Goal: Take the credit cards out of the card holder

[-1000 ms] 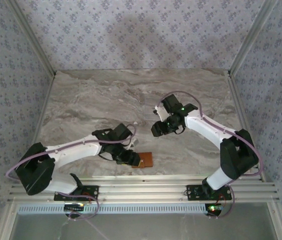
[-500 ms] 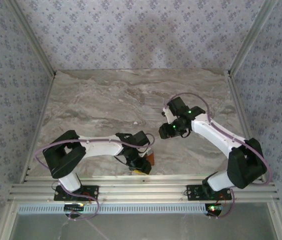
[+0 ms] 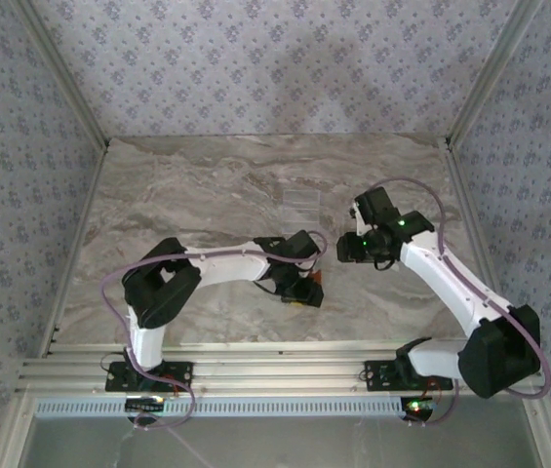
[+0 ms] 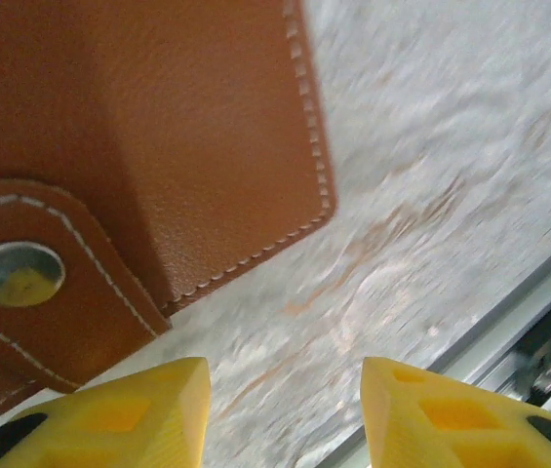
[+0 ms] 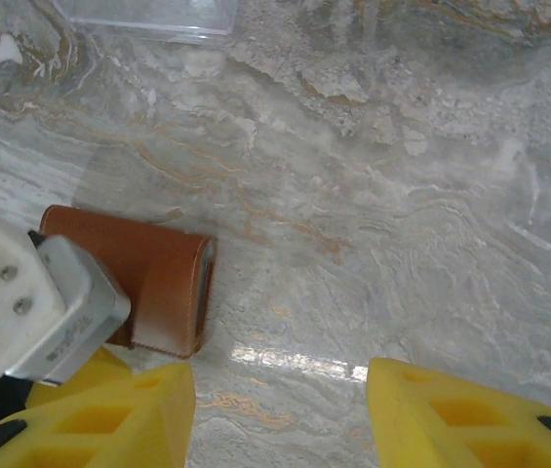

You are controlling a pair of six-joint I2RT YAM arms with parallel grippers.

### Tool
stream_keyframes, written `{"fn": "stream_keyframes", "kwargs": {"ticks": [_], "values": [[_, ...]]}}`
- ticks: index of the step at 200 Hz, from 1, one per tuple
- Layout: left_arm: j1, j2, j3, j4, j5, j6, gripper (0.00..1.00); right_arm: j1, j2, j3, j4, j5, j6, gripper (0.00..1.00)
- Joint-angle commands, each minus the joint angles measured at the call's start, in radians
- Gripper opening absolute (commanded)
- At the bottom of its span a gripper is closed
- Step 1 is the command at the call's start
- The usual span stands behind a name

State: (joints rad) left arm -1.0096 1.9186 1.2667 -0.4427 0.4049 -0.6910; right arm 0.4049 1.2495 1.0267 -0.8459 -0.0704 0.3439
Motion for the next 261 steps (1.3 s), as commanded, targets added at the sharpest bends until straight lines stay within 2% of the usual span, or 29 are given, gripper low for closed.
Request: {"fn": "stream_keyframes", "kwargs": {"ticks": [1, 25, 49, 78, 106, 144, 176, 209, 261], "values": [[0.02, -0.022, 0.041, 0.003, -0.031, -0.012, 0.46, -0.01, -0.061, -0.041, -0.021, 0.008, 0.108, 0.52], [0.071, -0.093, 0.002, 0.024, -0.051, -0.017, 0.46, -0.008, -0.122, -0.105, 0.045, -0.008, 0.212, 0.52], [0.139, -0.14, -0.021, 0.003, -0.073, 0.009, 0.44, 0.006, -0.162, -0.2, 0.143, -0.09, 0.34, 0.52], [0.204, -0.105, 0.03, -0.089, -0.08, 0.086, 0.41, 0.061, -0.131, -0.303, 0.299, -0.184, 0.491, 0.52], [0.243, -0.016, 0.107, -0.143, -0.021, 0.152, 0.37, 0.155, -0.045, -0.339, 0.428, -0.231, 0.571, 0.51], [0.26, 0.085, 0.18, -0.159, 0.047, 0.196, 0.36, 0.251, 0.081, -0.336, 0.516, -0.239, 0.624, 0.48], [0.273, 0.133, 0.193, -0.16, 0.119, 0.221, 0.36, 0.266, 0.155, -0.339, 0.545, -0.264, 0.639, 0.5], [0.28, 0.117, 0.151, -0.148, 0.158, 0.227, 0.36, 0.251, 0.195, -0.336, 0.564, -0.264, 0.633, 0.51], [0.292, 0.002, -0.054, -0.027, 0.201, 0.15, 0.35, 0.166, 0.256, -0.293, 0.57, -0.291, 0.568, 0.51]]}}
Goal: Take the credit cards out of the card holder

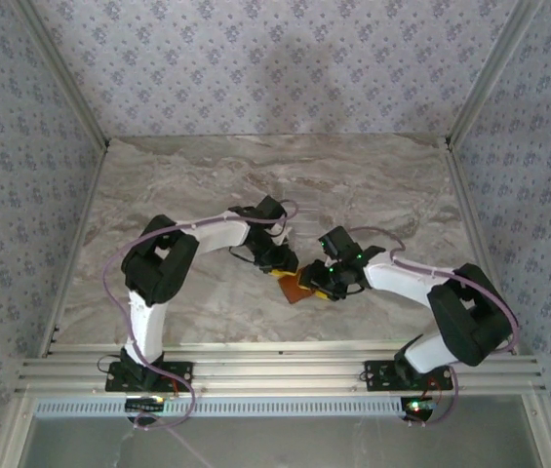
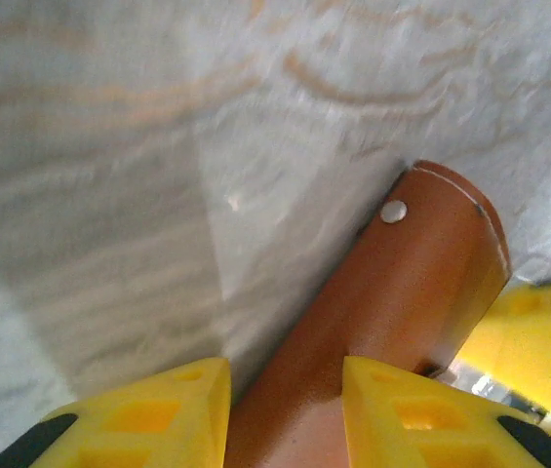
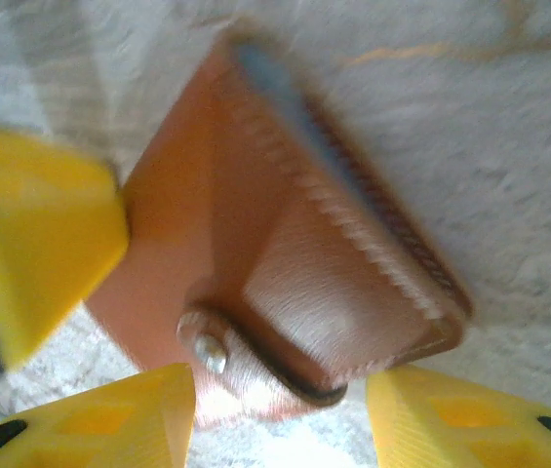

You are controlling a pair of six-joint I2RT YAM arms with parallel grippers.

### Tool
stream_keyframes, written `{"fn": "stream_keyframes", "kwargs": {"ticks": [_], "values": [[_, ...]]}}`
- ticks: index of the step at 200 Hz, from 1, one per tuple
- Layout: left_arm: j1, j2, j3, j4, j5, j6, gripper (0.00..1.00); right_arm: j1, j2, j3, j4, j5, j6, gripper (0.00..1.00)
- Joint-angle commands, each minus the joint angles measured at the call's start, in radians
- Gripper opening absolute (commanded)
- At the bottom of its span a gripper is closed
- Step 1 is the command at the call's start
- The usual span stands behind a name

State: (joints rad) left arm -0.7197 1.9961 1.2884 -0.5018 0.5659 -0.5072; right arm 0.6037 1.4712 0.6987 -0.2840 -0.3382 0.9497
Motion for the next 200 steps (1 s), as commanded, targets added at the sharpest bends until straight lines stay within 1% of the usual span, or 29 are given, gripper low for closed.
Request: {"fn": "stream_keyframes", "kwargs": {"ticks": [1, 47, 68, 88, 99, 119, 137, 149, 179, 200], "values": [[0.003, -0.078, -0.079, 0.034, 0.041, -0.035, 0.35, -0.034, 0.036, 0.037, 0.008, -0.025, -0.039, 0.51], [0.004, -0.181, -0.207, 0.08, 0.019, -0.081, 0.33, -0.056, 0.146, 0.152, -0.013, -0.085, -0.13, 0.52], [0.009, -0.226, -0.25, 0.083, -0.018, -0.102, 0.33, -0.054, 0.194, 0.222, -0.043, -0.099, -0.168, 0.51], [0.035, -0.278, -0.295, 0.092, -0.053, -0.132, 0.31, -0.046, 0.227, 0.281, -0.084, -0.111, -0.204, 0.52], [0.051, -0.308, -0.315, 0.101, -0.066, -0.15, 0.3, -0.039, 0.231, 0.314, -0.146, -0.085, -0.241, 0.52], [0.069, -0.354, -0.346, 0.137, -0.055, -0.202, 0.28, -0.035, 0.209, 0.358, -0.278, 0.015, -0.312, 0.51], [0.069, -0.377, -0.379, 0.224, -0.028, -0.282, 0.24, -0.034, 0.189, 0.398, -0.399, 0.108, -0.386, 0.49], [0.069, -0.376, -0.399, 0.297, -0.003, -0.351, 0.18, -0.028, 0.183, 0.422, -0.455, 0.138, -0.412, 0.48], [0.063, -0.362, -0.467, 0.536, 0.047, -0.534, 0.13, -0.005, 0.151, 0.441, -0.533, 0.166, -0.436, 0.46], [0.051, -0.333, -0.492, 0.645, 0.052, -0.608, 0.08, 0.009, 0.138, 0.436, -0.532, 0.153, -0.422, 0.44]]}}
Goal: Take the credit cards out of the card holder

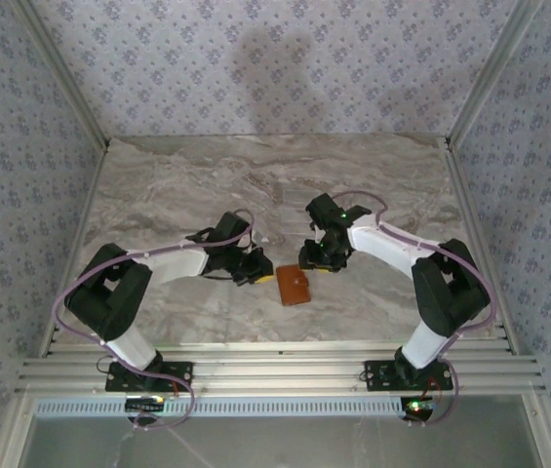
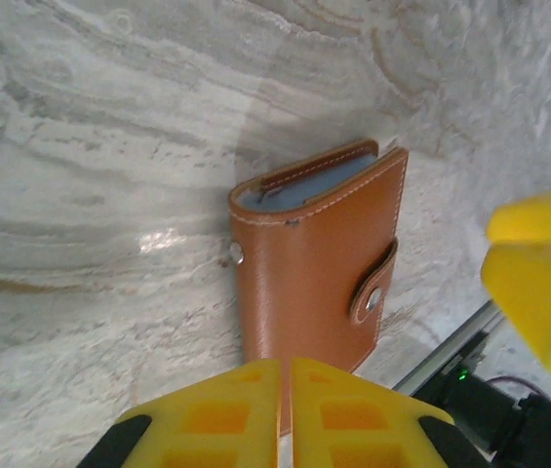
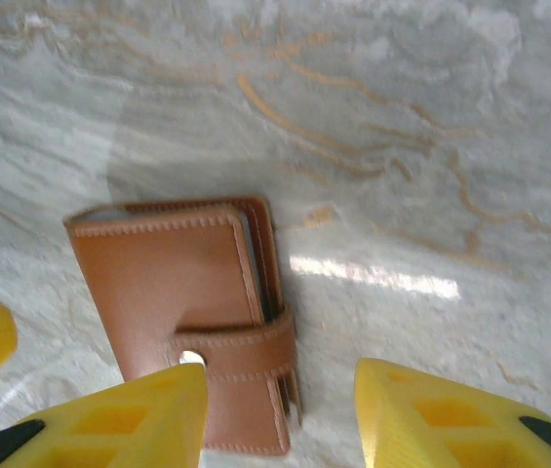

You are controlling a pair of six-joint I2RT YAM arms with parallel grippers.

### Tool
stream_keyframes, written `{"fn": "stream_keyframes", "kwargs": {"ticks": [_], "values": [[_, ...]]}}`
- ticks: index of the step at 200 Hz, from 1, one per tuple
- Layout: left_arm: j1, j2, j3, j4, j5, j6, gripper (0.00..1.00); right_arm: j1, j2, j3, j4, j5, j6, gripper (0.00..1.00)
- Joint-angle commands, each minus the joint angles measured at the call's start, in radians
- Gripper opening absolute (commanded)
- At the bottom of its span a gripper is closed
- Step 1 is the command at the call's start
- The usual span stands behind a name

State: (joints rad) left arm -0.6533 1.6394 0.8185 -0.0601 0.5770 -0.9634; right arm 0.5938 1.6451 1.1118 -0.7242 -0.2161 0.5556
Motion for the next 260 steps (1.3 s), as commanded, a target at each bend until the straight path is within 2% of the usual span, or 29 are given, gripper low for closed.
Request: {"fn": "stream_keyframes", "kwargs": {"ticks": [1, 27, 71, 166, 260], "values": [[-0.016, 0.025, -0.022, 0.207, 0.041, -0.153, 0.08, 0.02, -0.036, 0.023, -0.091, 0.031, -0.027, 0.44], [-0.021, 0.086, -0.008, 0.28, 0.067, -0.189, 0.0, 0.05, -0.021, 0.031, -0.081, 0.008, -0.014, 0.42], [-0.02, 0.183, 0.029, 0.297, 0.08, -0.209, 0.0, 0.107, 0.029, 0.061, -0.067, 0.01, 0.01, 0.39], [-0.005, 0.24, 0.002, 0.29, 0.075, -0.204, 0.0, 0.153, 0.121, 0.134, -0.104, 0.105, 0.019, 0.36], [0.007, 0.244, -0.034, 0.314, 0.092, -0.202, 0.0, 0.192, 0.208, 0.138, -0.08, 0.192, 0.066, 0.41]]}}
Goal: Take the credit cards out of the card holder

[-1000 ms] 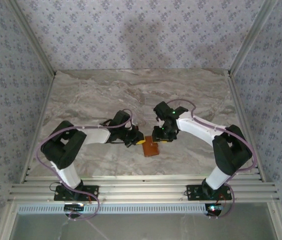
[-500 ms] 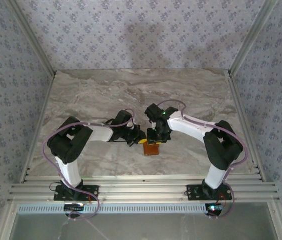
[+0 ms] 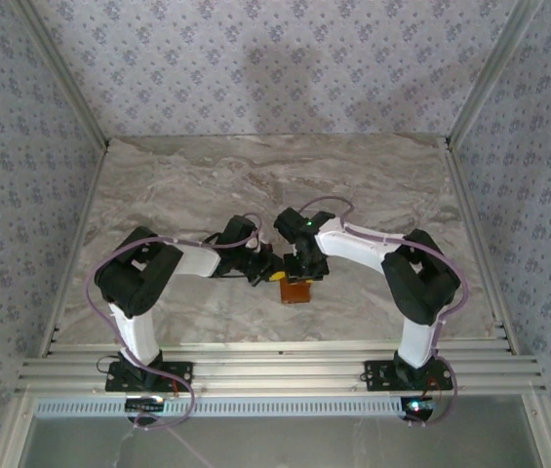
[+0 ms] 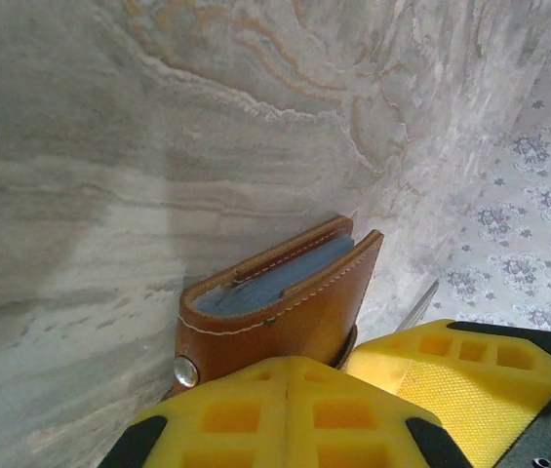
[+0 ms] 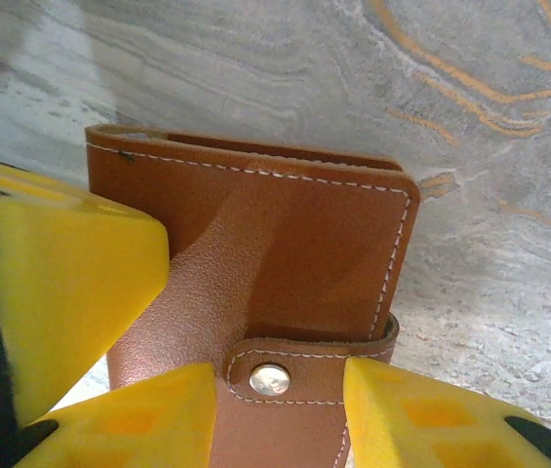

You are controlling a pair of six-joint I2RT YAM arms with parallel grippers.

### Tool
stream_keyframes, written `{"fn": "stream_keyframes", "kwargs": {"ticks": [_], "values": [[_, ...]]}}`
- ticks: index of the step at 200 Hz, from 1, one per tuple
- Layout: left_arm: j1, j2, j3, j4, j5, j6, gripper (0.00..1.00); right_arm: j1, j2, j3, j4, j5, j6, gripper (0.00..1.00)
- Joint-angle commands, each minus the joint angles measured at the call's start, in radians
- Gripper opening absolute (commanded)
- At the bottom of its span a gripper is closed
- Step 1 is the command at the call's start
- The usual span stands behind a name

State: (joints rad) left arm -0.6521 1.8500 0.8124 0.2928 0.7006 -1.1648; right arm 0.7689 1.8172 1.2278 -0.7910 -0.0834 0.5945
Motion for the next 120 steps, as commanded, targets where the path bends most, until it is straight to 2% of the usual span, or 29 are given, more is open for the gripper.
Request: {"fn": "stream_keyframes", "kwargs": {"ticks": [1, 48, 86, 120], "values": [[0.006, 0.034, -0.029, -0.039, -0.031, 0.0, 0.0, 0.017, 0.036, 0.022, -0.014, 0.06, 0.027, 0.42], [0.007, 0.029, -0.033, -0.041, -0.033, 0.001, 0.0, 0.026, 0.059, 0.018, -0.001, 0.066, 0.028, 0.47], [0.009, 0.029, -0.029, -0.06, -0.039, 0.008, 0.0, 0.027, 0.039, 0.004, -0.007, 0.076, 0.063, 0.34], [0.008, 0.025, -0.009, -0.148, -0.062, 0.045, 0.0, 0.017, -0.011, -0.011, -0.007, 0.086, 0.067, 0.22]]}}
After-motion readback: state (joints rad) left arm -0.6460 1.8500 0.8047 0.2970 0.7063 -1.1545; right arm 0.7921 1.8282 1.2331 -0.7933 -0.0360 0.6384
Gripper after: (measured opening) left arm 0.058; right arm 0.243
